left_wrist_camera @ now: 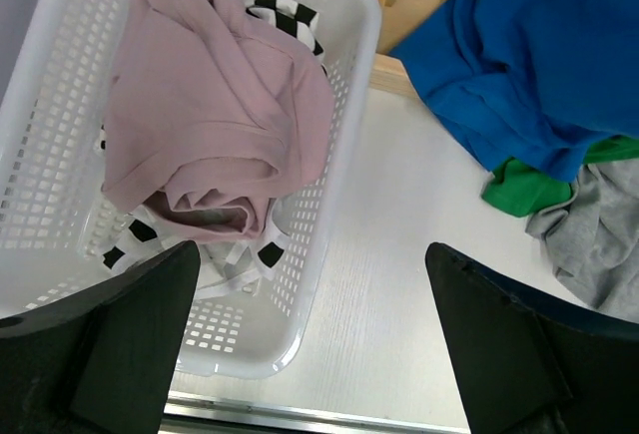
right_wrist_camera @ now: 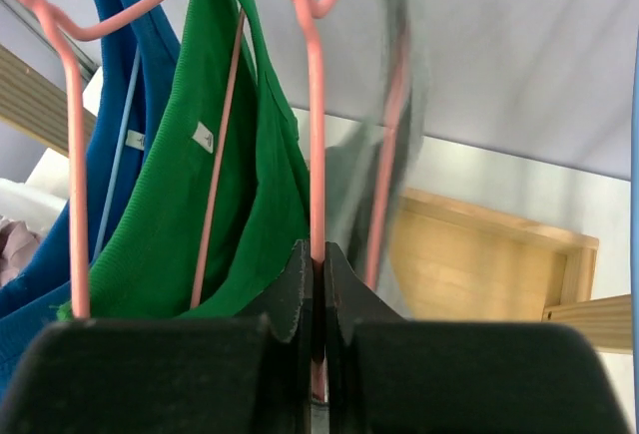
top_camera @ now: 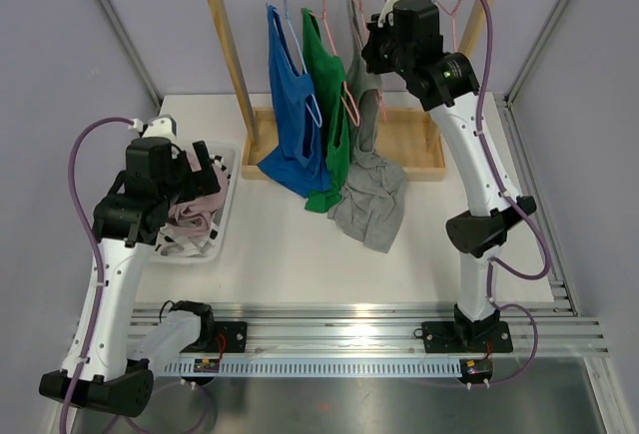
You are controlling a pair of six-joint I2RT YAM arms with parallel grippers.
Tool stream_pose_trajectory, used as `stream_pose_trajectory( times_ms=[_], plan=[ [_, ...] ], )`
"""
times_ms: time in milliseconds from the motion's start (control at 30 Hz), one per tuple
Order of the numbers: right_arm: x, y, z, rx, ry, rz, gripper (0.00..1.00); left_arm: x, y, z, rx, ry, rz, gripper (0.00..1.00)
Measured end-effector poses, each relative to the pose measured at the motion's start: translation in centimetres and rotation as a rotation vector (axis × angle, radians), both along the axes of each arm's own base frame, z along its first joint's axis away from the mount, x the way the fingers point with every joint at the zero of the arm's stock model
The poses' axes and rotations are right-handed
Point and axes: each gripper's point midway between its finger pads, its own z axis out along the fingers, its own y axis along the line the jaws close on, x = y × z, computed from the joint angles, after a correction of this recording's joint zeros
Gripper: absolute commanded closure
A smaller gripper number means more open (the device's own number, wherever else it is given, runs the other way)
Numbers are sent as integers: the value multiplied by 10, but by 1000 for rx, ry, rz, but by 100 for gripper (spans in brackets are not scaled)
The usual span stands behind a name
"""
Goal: Remove the tank top from the hanger
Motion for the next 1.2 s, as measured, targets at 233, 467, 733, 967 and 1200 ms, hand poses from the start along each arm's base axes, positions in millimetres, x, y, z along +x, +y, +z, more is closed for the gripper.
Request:
stream_pose_trajectory(
  times_ms=[233,467,733,967,1200],
  plan=[
    [-1,-8,6,-22,-23,-21,100,-7,-31,2,-8,-6,-109,1],
    [-19,-23,39,-1,-85,-47,100,-28,-66,31,-103,-137,-235,1],
    [-67,-47,77,57,-125,-53,100,-48,-96,69,-238,-279,-368,1],
    [-150,-66,54,114,-26,32,100,-48,-129,107,-323,-408,-503,1],
    [-247,-94,50,178,-19,137,100,-43,-201,137,-350,-468,-690,1]
  ],
)
